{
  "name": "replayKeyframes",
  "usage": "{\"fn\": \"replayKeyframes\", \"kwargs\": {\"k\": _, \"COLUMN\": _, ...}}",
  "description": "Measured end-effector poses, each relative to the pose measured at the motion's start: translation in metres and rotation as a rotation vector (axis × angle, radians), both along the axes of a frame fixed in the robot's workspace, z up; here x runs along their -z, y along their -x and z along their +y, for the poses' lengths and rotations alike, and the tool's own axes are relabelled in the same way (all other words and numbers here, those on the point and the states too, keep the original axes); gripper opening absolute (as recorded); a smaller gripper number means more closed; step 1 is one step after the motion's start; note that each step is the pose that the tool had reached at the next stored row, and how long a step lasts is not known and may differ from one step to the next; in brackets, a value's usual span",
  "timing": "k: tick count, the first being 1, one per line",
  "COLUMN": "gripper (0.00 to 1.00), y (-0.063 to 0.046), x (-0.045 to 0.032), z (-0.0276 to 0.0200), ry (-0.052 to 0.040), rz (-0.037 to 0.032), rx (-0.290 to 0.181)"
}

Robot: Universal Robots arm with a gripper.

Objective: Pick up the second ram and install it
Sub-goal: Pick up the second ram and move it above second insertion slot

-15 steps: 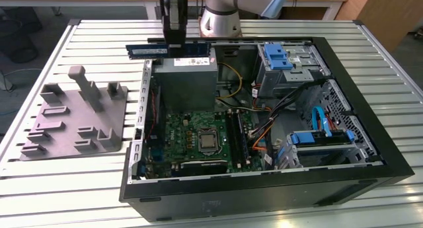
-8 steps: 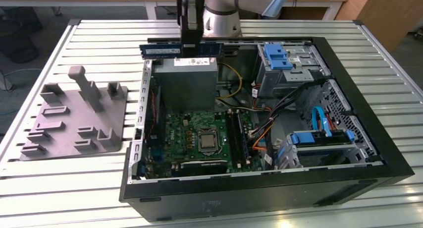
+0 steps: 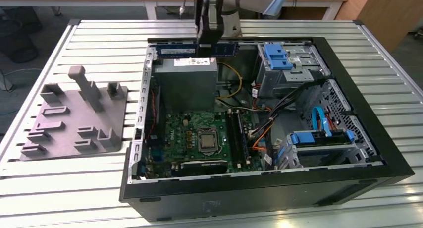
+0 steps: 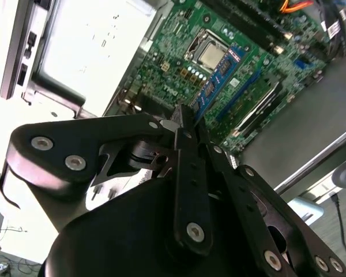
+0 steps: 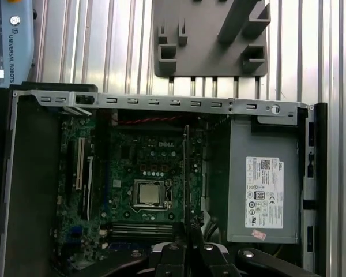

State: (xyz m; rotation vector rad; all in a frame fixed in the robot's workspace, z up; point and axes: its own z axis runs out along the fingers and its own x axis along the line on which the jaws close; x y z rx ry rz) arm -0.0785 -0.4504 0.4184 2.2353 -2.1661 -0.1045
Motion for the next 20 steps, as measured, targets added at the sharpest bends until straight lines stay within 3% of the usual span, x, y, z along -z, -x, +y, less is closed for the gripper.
{"fn": "replayKeyframes", "kwargs": {"k": 20, "gripper": 0.14, "y": -0.055, "x": 0.001, "z": 0.0, "ry": 0.0001, "rz": 0.0047, "rx": 0.0}}
